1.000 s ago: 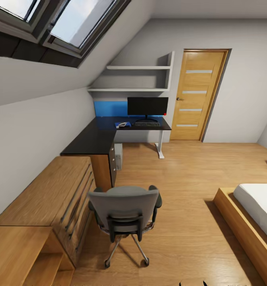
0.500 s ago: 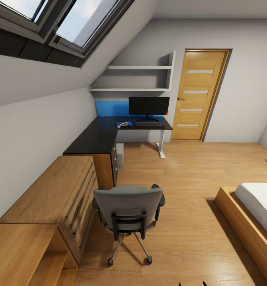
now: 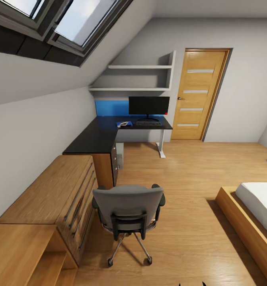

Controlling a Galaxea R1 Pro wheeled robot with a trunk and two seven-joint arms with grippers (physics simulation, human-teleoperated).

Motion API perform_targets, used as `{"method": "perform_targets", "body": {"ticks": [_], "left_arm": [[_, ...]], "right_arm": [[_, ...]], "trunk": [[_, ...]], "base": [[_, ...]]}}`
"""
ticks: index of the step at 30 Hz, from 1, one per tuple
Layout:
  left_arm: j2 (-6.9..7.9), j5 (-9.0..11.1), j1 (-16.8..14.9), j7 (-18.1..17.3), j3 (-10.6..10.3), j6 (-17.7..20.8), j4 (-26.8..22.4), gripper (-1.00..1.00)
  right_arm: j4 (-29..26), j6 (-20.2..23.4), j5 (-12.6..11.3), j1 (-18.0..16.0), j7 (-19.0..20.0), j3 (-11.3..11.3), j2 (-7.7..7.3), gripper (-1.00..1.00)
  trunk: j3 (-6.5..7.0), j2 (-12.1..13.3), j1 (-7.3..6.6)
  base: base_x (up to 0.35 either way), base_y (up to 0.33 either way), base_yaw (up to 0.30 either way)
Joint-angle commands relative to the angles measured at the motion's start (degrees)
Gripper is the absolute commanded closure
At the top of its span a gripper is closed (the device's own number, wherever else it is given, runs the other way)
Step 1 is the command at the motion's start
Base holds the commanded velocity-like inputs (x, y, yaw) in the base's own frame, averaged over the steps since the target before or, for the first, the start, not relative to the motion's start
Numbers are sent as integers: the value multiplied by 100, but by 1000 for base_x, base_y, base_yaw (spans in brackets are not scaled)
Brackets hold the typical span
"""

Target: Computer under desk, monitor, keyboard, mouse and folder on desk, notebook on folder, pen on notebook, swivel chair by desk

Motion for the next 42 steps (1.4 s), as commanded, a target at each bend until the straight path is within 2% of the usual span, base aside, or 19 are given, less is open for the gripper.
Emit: {"method": "perform_targets", "body": {"ticks": [1,8,9,14,15,17,19,20,21,25,31,32,33,35,42], "left_arm": [[-5,35,2,69,-42,103,-147,-100],[-50,26,-73,476,-47,879,-879,-100],[-82,18,-181,620,-46,1144,-1016,-100],[-190,13,-616,815,-48,1757,-1202,-100],[-233,11,-829,859,-48,1925,-1238,-100],[-275,18,-1044,888,-47,2040,-1261,-100],[-330,36,-1464,923,-44,2172,-1278,-100],[-341,38,-1559,928,-44,2192,-1281,-100],[-367,42,-1722,935,-43,2230,-1285,-100],[-454,40,-1950,935,-47,2369,-1290,-100],[-482,41,-2040,888,-46,2475,-1151,-100],[-483,40,-2044,884,-45,2471,-1079,-100],[-499,26,-2057,875,-49,2415,-723,-100],[-504,19,-2059,873,-58,2350,-575,-100],[-540,6,-2063,870,-83,1880,-331,-100]], "right_arm": [[-19,-4,-23,-3,-33,48,-2,-100],[-315,42,-35,-19,-43,41,-13,-100],[-408,82,-41,-28,-46,38,-12,-100],[-664,358,-61,-80,-66,32,-2,-100],[-786,584,-78,-164,-73,29,0,-100],[-908,897,-108,-311,-78,26,4,-100],[-1139,1709,-236,-702,-76,13,33,-100],[-1190,1942,-284,-796,-73,9,48,-100],[-1290,2430,-394,-960,-65,0,99,-100],[-1496,3555,-664,-1227,-50,-10,301,-100],[-1644,4252,-824,-1391,-44,-14,504,-100],[-1651,4288,-835,-1400,-42,-14,522,-100],[-1663,4328,-861,-1421,-34,-12,565,-100],[-1658,4272,-866,-1427,-22,-10,575,-100],[-1217,3454,-873,-1428,100,11,624,-100]], "trunk": [[-28,-50,25],[-154,-331,179],[-172,-371,201],[-261,-572,310],[-279,-612,332],[-315,-692,376],[-351,-772,420],[-369,-812,442],[-387,-852,464],[-459,-1013,552],[-567,-1254,684],[-584,-1294,706],[-602,-1334,728],[-638,-1414,772],[-764,-1695,925]], "base": [[0,0,0],[0,0,0],[0,0,0],[0,0,0],[0,0,0],[0,0,0],[0,0,0],[0,0,0],[0,0,0],[0,0,0],[0,0,0],[0,0,0],[0,0,0],[0,0,0],[0,0,0]]}}
